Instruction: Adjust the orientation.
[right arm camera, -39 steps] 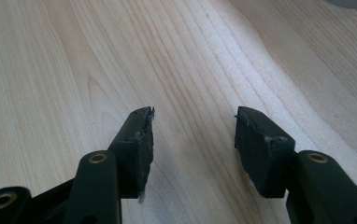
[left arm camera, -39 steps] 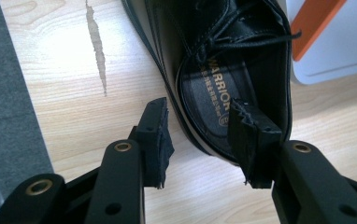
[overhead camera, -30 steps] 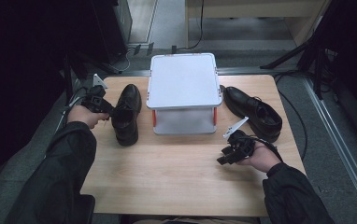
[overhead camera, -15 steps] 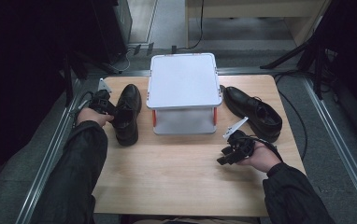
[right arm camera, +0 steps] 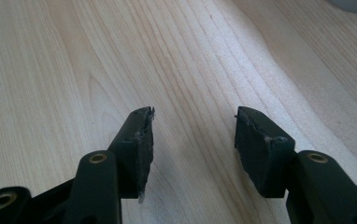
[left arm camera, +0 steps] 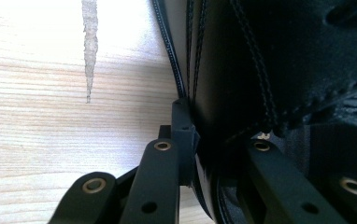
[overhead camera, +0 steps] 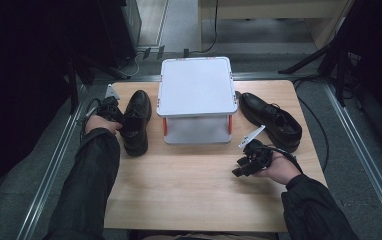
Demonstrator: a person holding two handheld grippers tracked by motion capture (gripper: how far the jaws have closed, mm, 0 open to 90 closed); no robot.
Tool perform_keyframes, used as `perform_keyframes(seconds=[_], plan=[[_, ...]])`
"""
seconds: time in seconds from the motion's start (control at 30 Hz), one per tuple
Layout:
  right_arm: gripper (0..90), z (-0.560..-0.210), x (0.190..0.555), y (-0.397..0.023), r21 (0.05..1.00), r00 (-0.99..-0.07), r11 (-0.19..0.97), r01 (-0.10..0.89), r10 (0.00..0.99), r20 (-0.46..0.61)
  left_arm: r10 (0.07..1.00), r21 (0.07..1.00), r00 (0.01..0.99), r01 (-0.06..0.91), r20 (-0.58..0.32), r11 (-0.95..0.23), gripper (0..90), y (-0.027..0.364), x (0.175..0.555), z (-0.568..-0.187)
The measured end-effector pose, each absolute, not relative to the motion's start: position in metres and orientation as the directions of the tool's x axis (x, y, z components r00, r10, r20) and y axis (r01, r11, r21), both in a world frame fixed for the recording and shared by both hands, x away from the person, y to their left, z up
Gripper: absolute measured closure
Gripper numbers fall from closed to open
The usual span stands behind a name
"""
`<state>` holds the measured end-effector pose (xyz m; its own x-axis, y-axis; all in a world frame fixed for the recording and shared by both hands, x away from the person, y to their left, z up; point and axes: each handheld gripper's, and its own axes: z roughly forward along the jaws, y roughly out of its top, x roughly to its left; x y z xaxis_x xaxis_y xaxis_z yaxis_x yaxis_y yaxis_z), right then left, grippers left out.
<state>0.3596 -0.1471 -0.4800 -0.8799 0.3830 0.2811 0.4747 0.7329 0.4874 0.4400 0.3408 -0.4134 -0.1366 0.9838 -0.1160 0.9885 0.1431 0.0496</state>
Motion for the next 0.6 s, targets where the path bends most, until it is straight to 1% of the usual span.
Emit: perform_keyframes(seconds=[0.17,0.2,0.4,0.57,0.6], plan=[[48.2,-0.48,0.36,-0.147,0.485,-0.883,0.738,0.469,0.379,0.277,0.98,0.064,-0.16,0.984,-0.117,0.168,85.2,0.341,0.442,-0.411],[48.3,-0.481,0.359,-0.147,0.482,-0.887,0.745,0.461,0.372,0.272,0.977,0.051,-0.164,0.984,-0.134,0.172,85.3,0.343,0.442,-0.41],[48.3,-0.481,0.359,-0.147,0.483,-0.888,0.745,0.46,0.371,0.272,0.968,0.04,-0.195,0.978,-0.159,0.204,85.6,0.347,0.445,-0.405],[48.6,-0.481,0.359,-0.148,0.482,-0.886,0.743,0.464,0.376,0.273,0.962,0.052,-0.205,0.975,-0.18,0.218,85.8,0.351,0.447,-0.392],[48.7,-0.481,0.359,-0.148,0.482,-0.885,0.743,0.465,0.376,0.273,0.958,0.065,-0.212,0.971,-0.195,0.228,85.8,0.354,0.448,-0.384]])
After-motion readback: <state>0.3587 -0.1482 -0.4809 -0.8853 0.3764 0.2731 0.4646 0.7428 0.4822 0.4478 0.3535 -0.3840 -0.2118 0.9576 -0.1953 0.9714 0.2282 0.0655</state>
